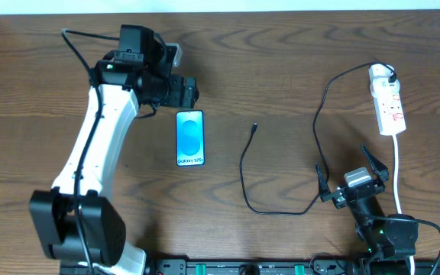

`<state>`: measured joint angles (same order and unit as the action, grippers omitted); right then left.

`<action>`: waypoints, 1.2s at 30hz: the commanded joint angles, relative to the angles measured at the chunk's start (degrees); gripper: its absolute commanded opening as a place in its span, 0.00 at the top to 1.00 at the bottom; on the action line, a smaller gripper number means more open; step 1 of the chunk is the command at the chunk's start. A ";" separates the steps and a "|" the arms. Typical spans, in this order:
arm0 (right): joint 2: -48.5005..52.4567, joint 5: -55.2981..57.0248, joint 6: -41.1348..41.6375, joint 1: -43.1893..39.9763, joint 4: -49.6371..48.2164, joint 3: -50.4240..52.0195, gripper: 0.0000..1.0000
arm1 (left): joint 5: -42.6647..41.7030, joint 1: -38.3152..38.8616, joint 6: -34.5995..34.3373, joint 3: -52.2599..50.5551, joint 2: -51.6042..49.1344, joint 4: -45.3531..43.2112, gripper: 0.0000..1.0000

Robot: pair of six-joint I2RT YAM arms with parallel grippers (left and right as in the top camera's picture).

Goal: Plug charger to phone and switch on socket
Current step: 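Move the left gripper forward over the blue-screened phone, then lower the left gripper and close it on the phone's top edge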

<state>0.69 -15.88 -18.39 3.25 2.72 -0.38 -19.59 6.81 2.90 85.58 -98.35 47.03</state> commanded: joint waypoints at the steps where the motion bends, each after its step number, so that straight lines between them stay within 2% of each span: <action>1: -0.31 -0.35 1.03 -0.20 0.26 0.07 0.01 | 1.05 0.04 -7.52 0.87 -2.29 -1.51 0.05; 3: -0.31 -0.35 1.03 -0.20 0.26 0.07 0.01 | 4.87 0.52 -12.61 0.87 -3.80 -1.62 0.05; 10: -0.31 -0.35 1.03 -0.20 0.26 0.07 0.01 | 15.85 4.35 -13.77 0.87 -10.10 1.73 0.05; 19: -0.31 -0.35 1.03 -0.20 0.26 0.07 0.01 | 15.78 6.16 -13.79 0.87 -12.90 6.08 0.05; 24: -0.31 -0.35 1.03 -0.20 0.26 0.07 0.01 | 16.41 6.80 -18.78 -0.59 -12.90 5.86 0.05; 27: -0.31 -0.35 1.03 -0.20 0.26 0.07 0.01 | 18.45 7.78 -21.49 -2.16 -12.90 5.33 0.05; 36: -0.31 -0.35 1.03 -0.20 0.26 0.07 0.01 | 19.04 9.73 -22.12 -7.45 -12.90 -0.35 0.04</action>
<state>0.69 -15.88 -18.37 3.25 2.72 -0.38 -2.09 16.23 -18.06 79.44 -111.24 47.27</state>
